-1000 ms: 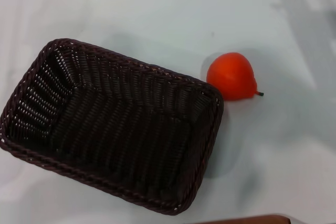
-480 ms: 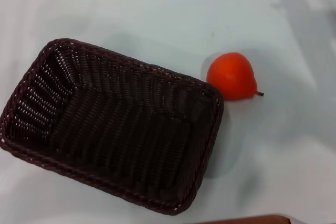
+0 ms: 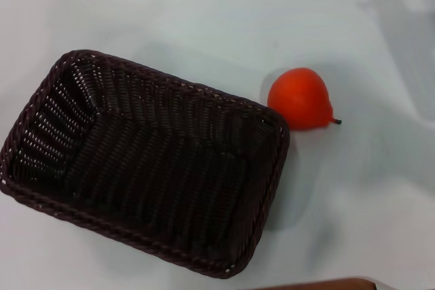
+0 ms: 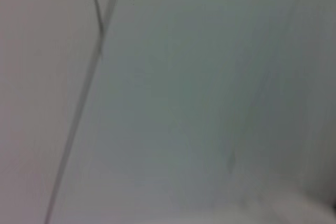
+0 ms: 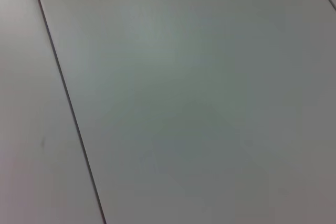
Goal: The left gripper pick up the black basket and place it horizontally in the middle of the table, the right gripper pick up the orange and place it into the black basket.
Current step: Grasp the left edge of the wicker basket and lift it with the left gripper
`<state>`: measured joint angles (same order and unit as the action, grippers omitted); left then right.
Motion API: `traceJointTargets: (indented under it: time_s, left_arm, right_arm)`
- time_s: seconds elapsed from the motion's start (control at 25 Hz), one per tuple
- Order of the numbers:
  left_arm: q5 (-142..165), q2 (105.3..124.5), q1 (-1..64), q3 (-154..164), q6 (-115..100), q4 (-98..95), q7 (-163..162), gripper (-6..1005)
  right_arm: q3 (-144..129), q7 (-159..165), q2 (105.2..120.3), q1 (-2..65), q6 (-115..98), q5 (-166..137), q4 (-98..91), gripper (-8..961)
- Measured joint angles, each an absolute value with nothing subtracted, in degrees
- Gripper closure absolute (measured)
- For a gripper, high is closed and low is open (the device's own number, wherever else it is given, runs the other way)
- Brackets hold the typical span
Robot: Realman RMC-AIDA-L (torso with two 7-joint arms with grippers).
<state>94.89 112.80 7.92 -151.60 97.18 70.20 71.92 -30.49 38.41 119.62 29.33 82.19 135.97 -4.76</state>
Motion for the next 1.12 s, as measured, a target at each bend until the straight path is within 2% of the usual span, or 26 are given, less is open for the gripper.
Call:
traceJointTargets:
  time_s: [0.16, 0.32, 0.48, 0.64, 0.8, 0.96, 1.12]
  left_arm:
    - [107.78, 111.72, 10.8, -149.13, 103.32, 85.25, 60.57, 141]
    - [122.87, 111.61, 15.68, -144.53, 108.96, 96.97, 51.72, 141]
    - [134.96, 112.01, 20.29, -137.68, 113.67, 100.8, 44.92, 141]
    - [143.13, 113.68, 22.97, -130.02, 114.04, 100.77, 39.32, 141]
    - [147.62, 117.58, 25.74, -129.18, 112.44, 100.01, 38.23, 141]
    - [148.33, 119.08, 28.23, -128.79, 112.18, 96.41, 36.85, 141]
    - [148.79, 119.44, 29.79, -128.74, 111.83, 93.78, 35.15, 140]
  right_arm:
    - [-30.39, 38.41, 119.61, 29.34, 82.16, 136.03, -5.36, 25]
    - [-30.38, 38.46, 119.62, 29.37, 82.16, 136.05, -5.77, 26]
    - [-30.3, 39.29, 119.65, 29.39, 82.18, 136.05, -6.39, 26]
    - [-30.05, 39.96, 119.63, 29.35, 82.18, 136.09, -6.52, 26]
    - [-29.67, 40.12, 119.66, 29.35, 81.91, 136.07, -6.51, 26]
    - [-29.67, 40.77, 119.62, 29.35, 81.62, 136.05, -6.5, 26]
    - [-29.64, 41.22, 119.61, 29.35, 81.59, 136.08, -6.5, 26]
